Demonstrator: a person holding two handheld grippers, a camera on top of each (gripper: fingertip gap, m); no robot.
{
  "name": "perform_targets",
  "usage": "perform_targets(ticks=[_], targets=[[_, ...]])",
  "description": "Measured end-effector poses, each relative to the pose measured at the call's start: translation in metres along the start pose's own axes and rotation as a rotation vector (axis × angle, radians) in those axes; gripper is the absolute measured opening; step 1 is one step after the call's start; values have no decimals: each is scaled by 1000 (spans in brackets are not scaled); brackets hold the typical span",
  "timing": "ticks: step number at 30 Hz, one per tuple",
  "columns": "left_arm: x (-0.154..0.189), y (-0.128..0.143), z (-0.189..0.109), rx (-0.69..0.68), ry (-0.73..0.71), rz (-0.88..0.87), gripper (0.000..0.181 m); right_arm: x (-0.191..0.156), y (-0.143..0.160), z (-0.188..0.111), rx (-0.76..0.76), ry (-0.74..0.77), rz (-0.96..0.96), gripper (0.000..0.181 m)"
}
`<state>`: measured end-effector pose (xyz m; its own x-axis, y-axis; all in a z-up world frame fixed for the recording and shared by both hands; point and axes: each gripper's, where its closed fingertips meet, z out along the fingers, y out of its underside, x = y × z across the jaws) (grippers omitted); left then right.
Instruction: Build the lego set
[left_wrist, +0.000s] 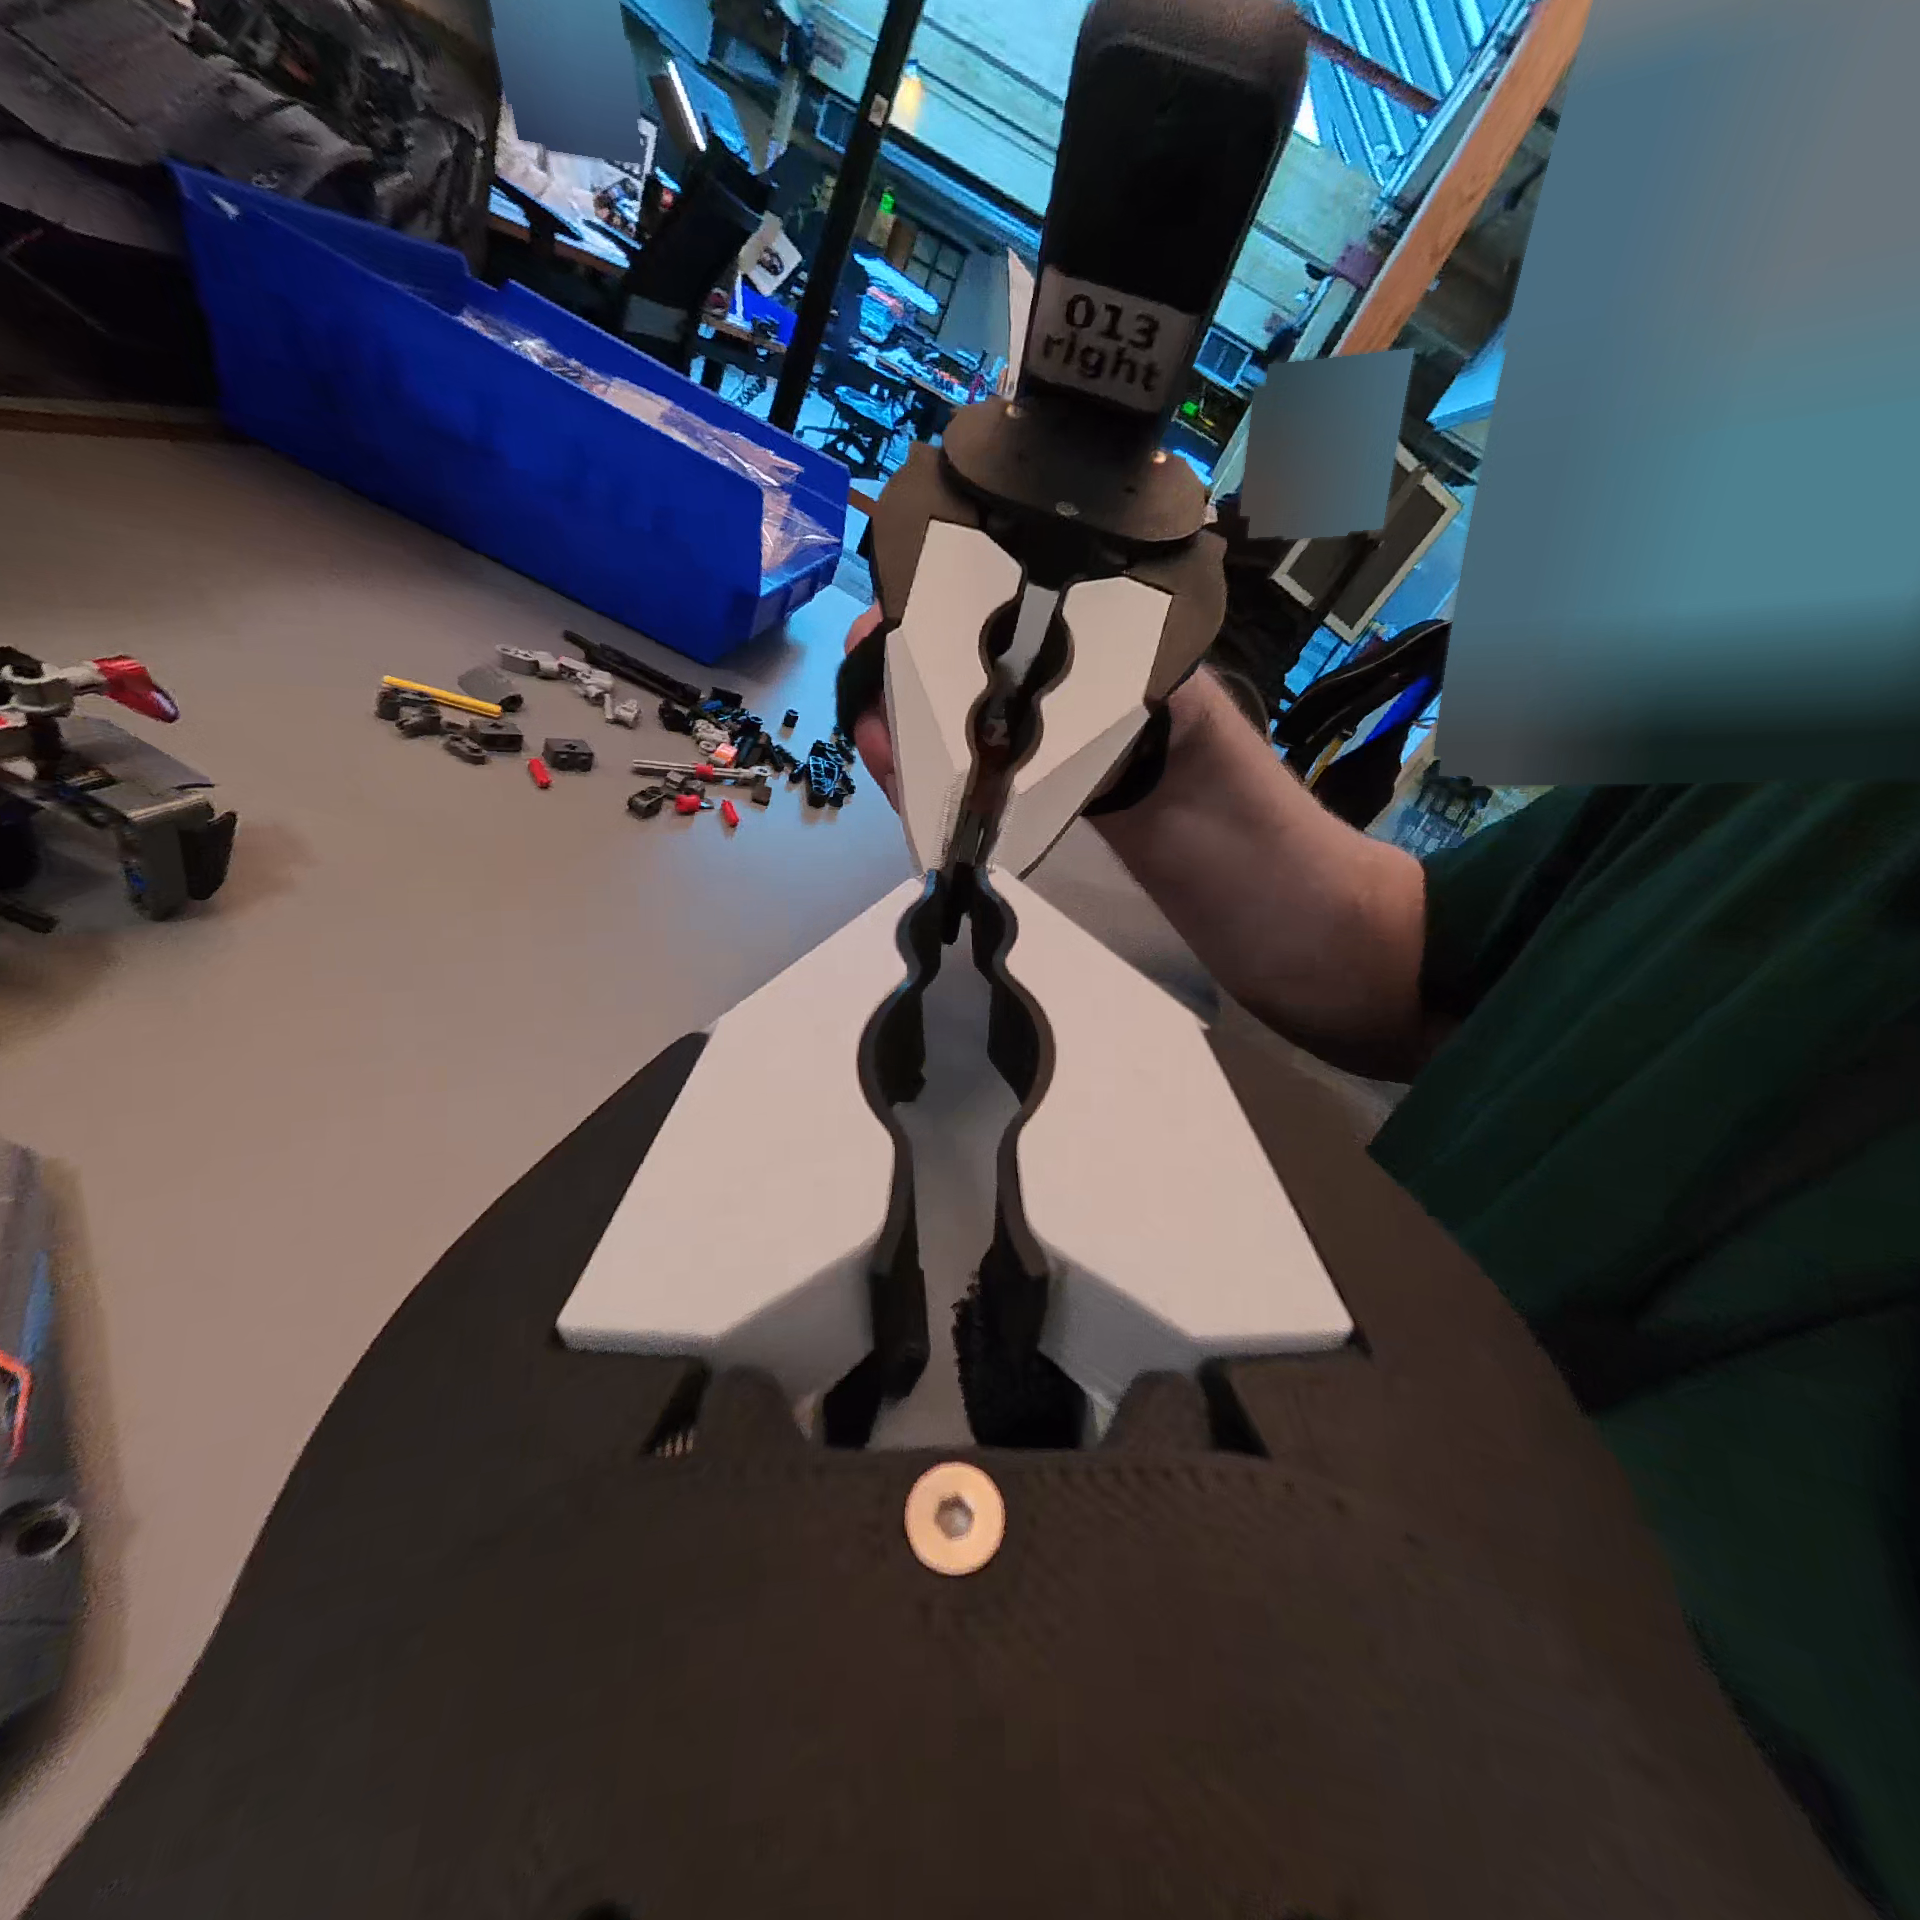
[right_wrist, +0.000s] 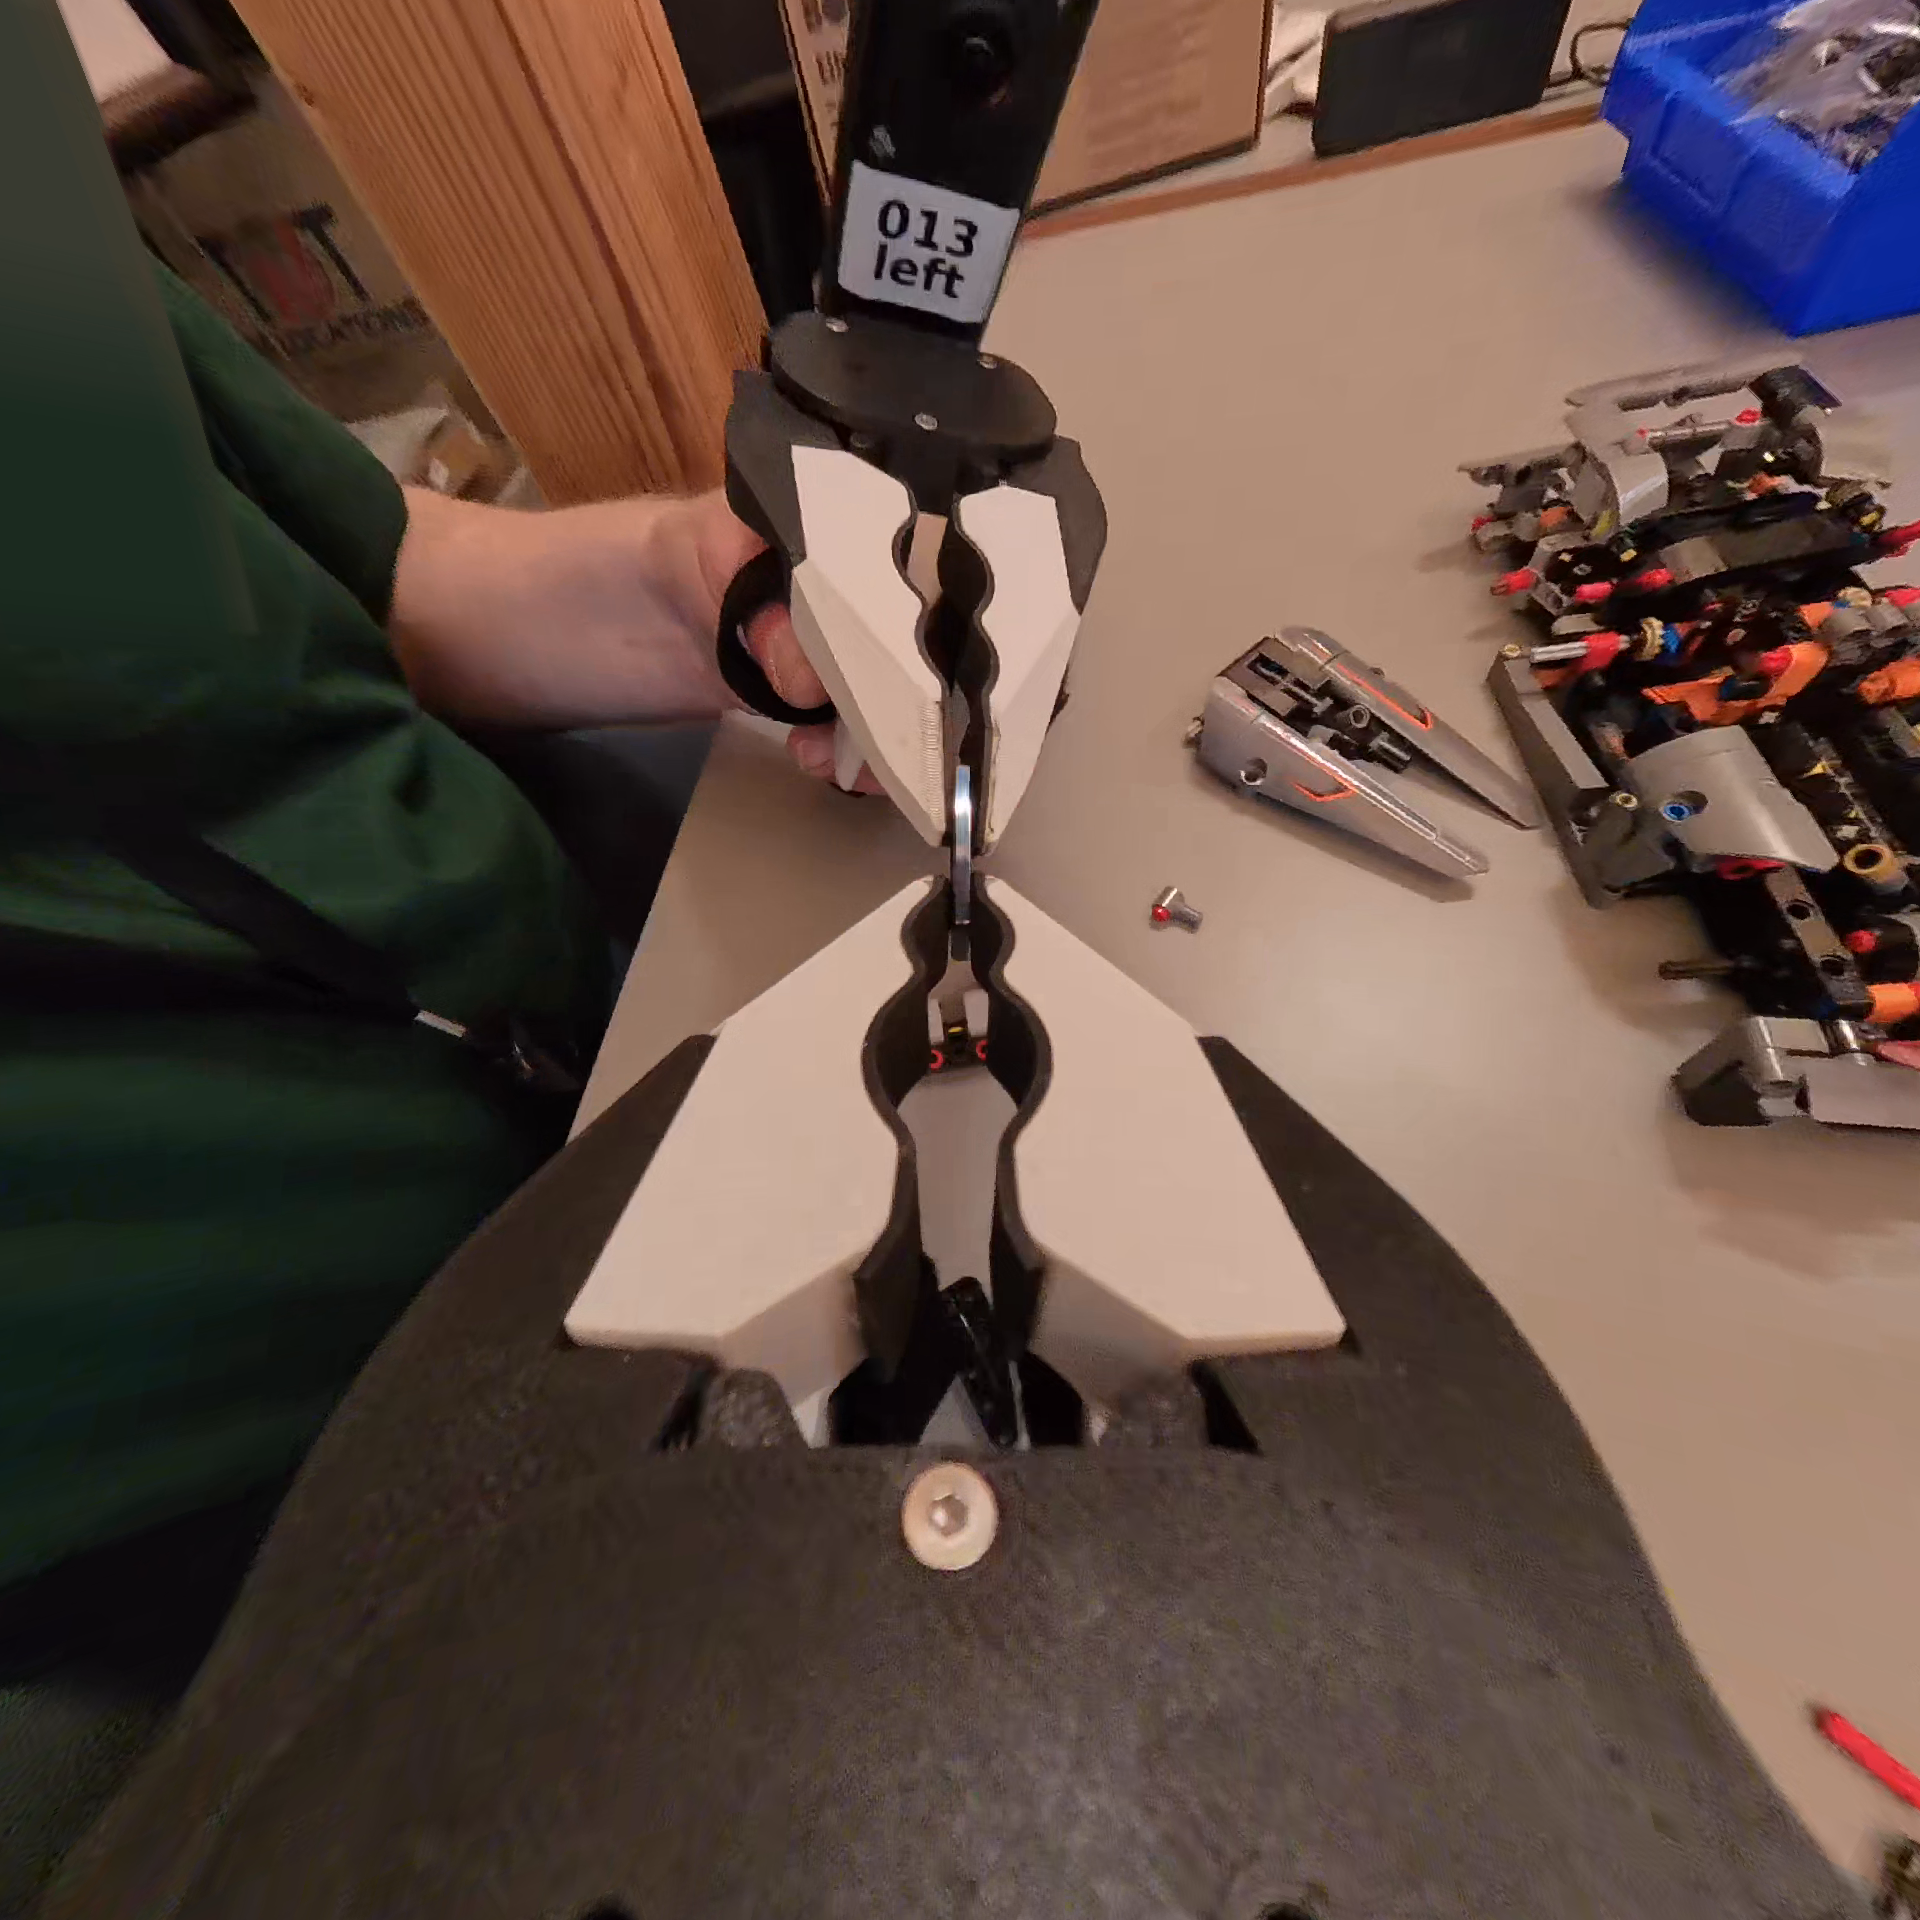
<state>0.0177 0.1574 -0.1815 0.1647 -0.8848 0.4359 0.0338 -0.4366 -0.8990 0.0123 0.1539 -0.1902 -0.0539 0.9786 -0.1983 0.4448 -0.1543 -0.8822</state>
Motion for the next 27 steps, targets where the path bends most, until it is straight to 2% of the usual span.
perform_targets(ticks=[4, 6, 12, 15, 17, 19, 22, 24, 27], targets=[[-2, -8, -7, 57, 11, -44, 0, 4, -9, 2, 42, -12, 45, 6], [-3, -15, -12, 112, 34, -91, 0, 6, -11, 1, 73, 3, 42, 15], [19, -25, -23, 197, 329, -189, 0, -11, -35, -14, 259, -94, -38, 32], [26, -26, -21, 185, 404, -168, 1, -24, -46, -15, 304, -180, -78, 33], [26, -28, -17, 171, 403, -142, 1, -26, -44, -8, 257, -196, -90, 30], [25, -31, -16, 166, 390, -112, 1, -21, -39, -3, 203, -156, -113, 17], [22, -36, -16, 178, 333, -68, 1, -16, -44, -6, 231, -105, -123, 6], [15, -37, -14, 176, 274, -55, 4, -6, -43, -7, 227, -13, -126, 2], [4, -38, -12, 179, 195, -95, 12, 3, -43, -10, 202, 170, -253, 1]])
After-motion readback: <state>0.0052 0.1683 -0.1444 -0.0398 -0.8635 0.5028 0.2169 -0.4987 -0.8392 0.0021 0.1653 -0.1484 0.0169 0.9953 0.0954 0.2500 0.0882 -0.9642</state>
